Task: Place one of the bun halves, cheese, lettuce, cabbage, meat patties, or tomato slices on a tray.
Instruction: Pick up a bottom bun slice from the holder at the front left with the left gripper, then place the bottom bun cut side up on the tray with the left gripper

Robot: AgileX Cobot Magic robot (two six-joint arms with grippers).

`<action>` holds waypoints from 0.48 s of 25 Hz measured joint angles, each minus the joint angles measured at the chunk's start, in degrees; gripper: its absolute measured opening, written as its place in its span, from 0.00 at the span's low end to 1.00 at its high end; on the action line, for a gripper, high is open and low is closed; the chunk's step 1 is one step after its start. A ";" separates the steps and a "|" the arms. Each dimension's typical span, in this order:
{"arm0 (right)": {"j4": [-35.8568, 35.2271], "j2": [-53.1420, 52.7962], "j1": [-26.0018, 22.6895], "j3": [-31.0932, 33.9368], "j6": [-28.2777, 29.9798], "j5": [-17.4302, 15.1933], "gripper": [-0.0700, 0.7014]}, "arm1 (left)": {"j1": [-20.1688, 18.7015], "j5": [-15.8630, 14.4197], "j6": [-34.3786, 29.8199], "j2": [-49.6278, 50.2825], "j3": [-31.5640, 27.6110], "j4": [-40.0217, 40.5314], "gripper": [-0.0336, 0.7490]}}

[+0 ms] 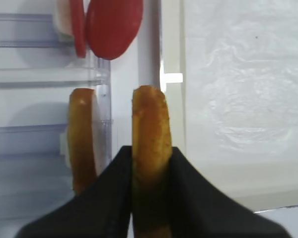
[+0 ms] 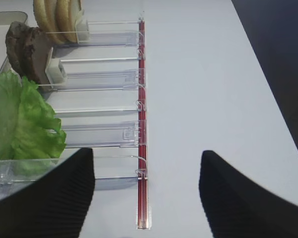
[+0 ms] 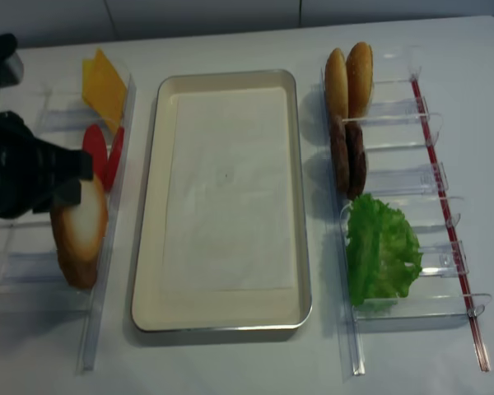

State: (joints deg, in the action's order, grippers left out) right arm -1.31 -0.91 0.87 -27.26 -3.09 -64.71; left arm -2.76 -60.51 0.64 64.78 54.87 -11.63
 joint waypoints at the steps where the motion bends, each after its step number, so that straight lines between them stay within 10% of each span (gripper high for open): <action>1: 0.00 0.00 0.00 0.00 0.00 0.00 0.71 | 0.00 -0.08 -0.12 -0.10 0.00 -1.17 0.25; 12: 0.00 0.00 0.00 0.00 0.00 0.00 0.71 | 0.00 1.37 -8.61 0.12 0.00 -16.49 0.25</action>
State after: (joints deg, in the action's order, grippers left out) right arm -1.31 -0.91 0.87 -27.26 -3.09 -64.71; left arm -2.76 -59.14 -7.97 64.90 54.87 -28.12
